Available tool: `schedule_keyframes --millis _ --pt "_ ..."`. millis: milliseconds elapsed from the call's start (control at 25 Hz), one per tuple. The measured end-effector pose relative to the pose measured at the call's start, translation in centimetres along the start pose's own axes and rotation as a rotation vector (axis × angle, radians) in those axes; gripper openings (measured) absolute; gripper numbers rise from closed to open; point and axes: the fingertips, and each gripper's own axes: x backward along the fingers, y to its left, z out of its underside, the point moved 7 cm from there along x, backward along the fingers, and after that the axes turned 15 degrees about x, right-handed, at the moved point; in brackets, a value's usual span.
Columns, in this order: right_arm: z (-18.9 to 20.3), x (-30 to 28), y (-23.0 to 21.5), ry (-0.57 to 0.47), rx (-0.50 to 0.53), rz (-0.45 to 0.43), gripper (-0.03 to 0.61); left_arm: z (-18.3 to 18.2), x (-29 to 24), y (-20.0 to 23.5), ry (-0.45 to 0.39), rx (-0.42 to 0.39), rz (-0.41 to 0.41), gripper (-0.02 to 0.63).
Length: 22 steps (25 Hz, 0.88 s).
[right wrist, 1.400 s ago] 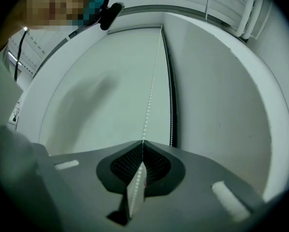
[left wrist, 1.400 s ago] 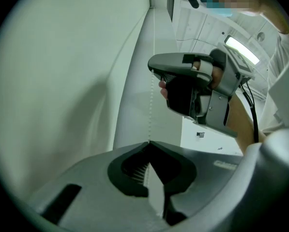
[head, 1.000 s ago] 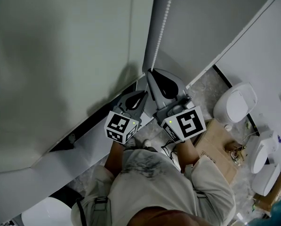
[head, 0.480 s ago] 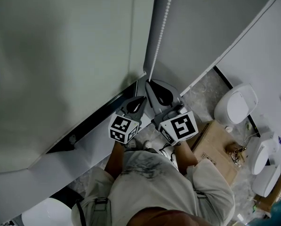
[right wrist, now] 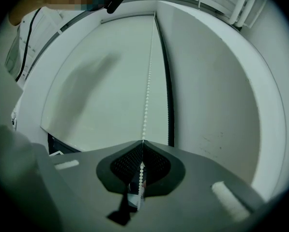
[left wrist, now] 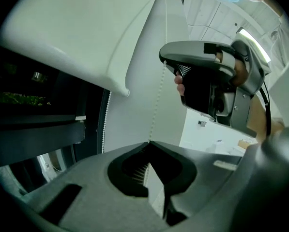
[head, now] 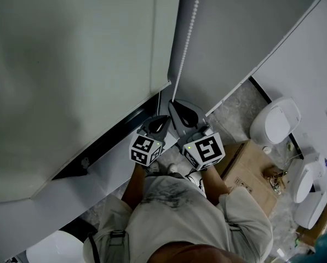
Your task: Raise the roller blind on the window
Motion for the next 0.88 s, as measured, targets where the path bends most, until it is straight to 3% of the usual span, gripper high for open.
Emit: schedule_keyframes --millis 520,880 --pt "3.9 0.7 1.9 0.068 -0.031 -0.002 0.012 3.8 -0.3 1.3 0.094 0.027 -0.033 0.011" --pt "4.9 0.8 2.4 0.068 -0.015 -0.006 0.012 5.1 0.2 1.3 0.102 -0.004 -0.045 0.012"
